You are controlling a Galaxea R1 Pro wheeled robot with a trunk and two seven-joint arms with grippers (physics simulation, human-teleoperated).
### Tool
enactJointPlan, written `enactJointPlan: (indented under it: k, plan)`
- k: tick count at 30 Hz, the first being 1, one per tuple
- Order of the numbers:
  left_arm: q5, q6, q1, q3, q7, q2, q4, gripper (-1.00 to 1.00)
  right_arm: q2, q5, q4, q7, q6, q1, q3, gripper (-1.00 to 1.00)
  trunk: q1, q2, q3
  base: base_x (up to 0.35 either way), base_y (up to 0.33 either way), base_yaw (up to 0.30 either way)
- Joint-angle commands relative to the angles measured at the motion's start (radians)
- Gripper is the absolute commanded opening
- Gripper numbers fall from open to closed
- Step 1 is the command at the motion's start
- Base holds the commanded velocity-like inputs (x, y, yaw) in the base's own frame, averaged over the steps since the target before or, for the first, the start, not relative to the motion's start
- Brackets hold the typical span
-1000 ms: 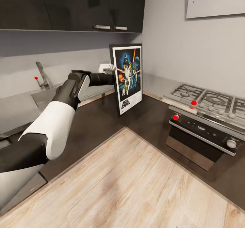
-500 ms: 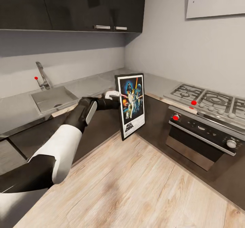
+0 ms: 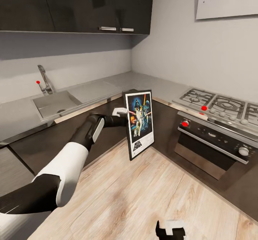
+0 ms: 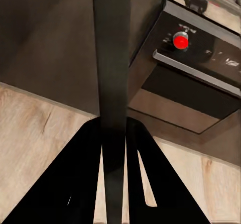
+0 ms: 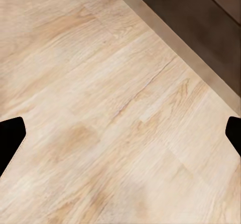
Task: Pick up the poster from the kitchen countertop and hang it on one of the wall nails in the kitchen.
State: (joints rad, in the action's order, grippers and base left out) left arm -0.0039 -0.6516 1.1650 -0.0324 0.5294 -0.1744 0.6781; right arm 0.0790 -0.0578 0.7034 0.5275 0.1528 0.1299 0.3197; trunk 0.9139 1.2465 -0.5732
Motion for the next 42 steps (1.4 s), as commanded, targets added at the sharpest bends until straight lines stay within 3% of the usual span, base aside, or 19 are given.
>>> enactJointPlan:
  k: [1, 6, 9, 10, 13, 17, 20, 22, 23, 25, 26, 28, 29, 31, 33, 35, 36, 38, 42]
  plan:
    - [0.0, -0.01, -0.017, 0.0, 0.001, 0.0, 0.001, -1.0, 0.015, -0.006, 0.027, 0.022, -0.041, 0.002, 0.019, 1.0, 0.0, 0.001, -0.001, 0.0, 0.0, 0.0]
    - [0.0, -0.089, -0.032, 0.0, -0.007, 0.0, 0.02, -1.0, 0.03, -0.009, 0.064, 0.031, -0.076, 0.007, 0.03, 1.0, 0.0, 0.001, -0.001, 0.0, 0.0, 0.0]
    - [0.009, -0.14, -0.033, -0.003, -0.096, 0.0, 0.065, -1.0, 0.034, -0.011, 0.085, 0.033, -0.082, 0.008, 0.058, 1.0, 0.0, 0.001, -0.001, 0.0, 0.0, 0.0]
    - [0.032, -0.17, -0.034, -0.004, -0.14, 0.0, 0.09, -1.0, 0.035, -0.013, 0.089, 0.035, -0.083, 0.009, 0.075, 1.0, 0.0, 0.001, -0.001, 0.0, 0.0, 0.0]
    - [0.171, -0.256, -0.034, -0.011, -0.26, 0.0, 0.177, -1.0, 0.04, -0.016, 0.108, 0.058, -0.119, 0.032, 0.105, 1.0, 0.0, 0.001, -0.001, 0.0, 0.0, 0.0]
    - [0.271, -0.284, -0.034, -0.058, -0.37, 0.0, 0.256, -1.0, 0.044, -0.017, 0.135, 0.07, -0.205, 0.062, 0.134, 1.0, 0.0, 0.001, -0.001, 0.0, 0.0, 0.0]
    - [0.399, -0.293, -0.034, -0.141, -0.426, 0.0, 0.294, -1.0, 0.047, -0.017, 0.173, 0.081, -0.243, 0.079, 0.174, 1.0, 0.0, 0.001, -0.001, 0.0, 0.0, 0.0]
    - [0.477, -0.295, -0.035, -0.195, -0.497, 0.0, 0.305, -1.0, 0.052, -0.017, 0.199, 0.092, -0.253, 0.087, 0.193, 1.0, 0.0, 0.001, -0.001, 0.0, 0.0, 0.0]
    - [0.54, -0.294, -0.035, -0.238, -0.57, 0.0, 0.316, -1.0, 0.054, -0.017, 0.216, 0.097, -0.258, 0.091, 0.206, 1.0, 0.0, 0.001, -0.001, 0.0, 0.0, 0.0]
    - [0.625, -0.293, -0.035, -0.28, -0.653, 0.0, 0.334, -1.0, 0.056, -0.017, 0.23, 0.102, -0.27, 0.094, 0.219, 1.0, 0.0, 0.001, -0.001, 0.0, 0.0, 0.0]
    - [0.732, -0.287, -0.035, -0.322, -0.744, 0.0, 0.352, -1.0, 0.057, -0.017, 0.246, 0.105, -0.296, 0.096, 0.228, 1.0, 0.0, 0.001, -0.001, 0.0, 0.0, 0.0]
    - [0.849, -0.271, -0.035, -0.368, -0.84, 0.0, 0.367, -1.0, 0.058, -0.017, 0.267, 0.109, -0.329, 0.098, 0.234, 1.0, 0.0, 0.001, -0.001, 0.0, 0.0, 0.0]
    - [0.963, -0.237, -0.035, -0.427, -0.943, 0.0, 0.378, -1.0, 0.058, -0.017, 0.294, 0.112, -0.36, 0.099, 0.239, 1.0, 0.0, 0.001, -0.001, 0.0, 0.0, 0.0]
    - [1.069, -0.18, -0.035, -0.509, -1.046, 0.0, 0.394, -1.0, 0.059, -0.017, 0.326, 0.114, -0.381, 0.099, 0.242, 1.0, 0.0, 0.001, -0.001, 0.0, 0.0, 0.0]
    - [1.236, -0.06, -0.035, -0.668, -1.206, 0.0, 0.441, -1.0, 0.059, -0.016, 0.373, 0.117, -0.405, 0.099, 0.245, 1.0, 0.0, 0.001, -0.001, 0.0, 0.0, 0.0]
    - [1.32, -0.006, -0.035, -0.738, -1.279, 0.0, 0.466, -1.0, 0.059, -0.017, 0.39, 0.119, -0.413, 0.099, 0.247, 1.0, 0.0, 0.001, -0.001, 0.0, 0.0, 0.0]
    - [1.339, 0.005, -0.035, -0.753, -1.295, 0.0, 0.471, -1.0, 0.059, -0.016, 0.393, 0.119, -0.415, 0.099, 0.248, 1.0, 0.0, 0.001, -0.001, 0.0, 0.0, 0.0]
    - [1.376, 0.028, -0.035, -0.782, -1.327, 0.0, 0.481, -1.0, 0.059, -0.016, 0.4, 0.119, -0.418, 0.098, 0.255, 1.0, 0.0, 0.001, -0.001, 0.0, 0.0, 0.0]
    - [1.406, 0.046, -0.034, -0.805, -1.351, 0.0, 0.488, -1.0, 0.058, -0.017, 0.404, 0.136, -0.42, 0.097, 0.311, 1.0, 0.0, 0.001, -0.001, 0.0, 0.0, 0.0]
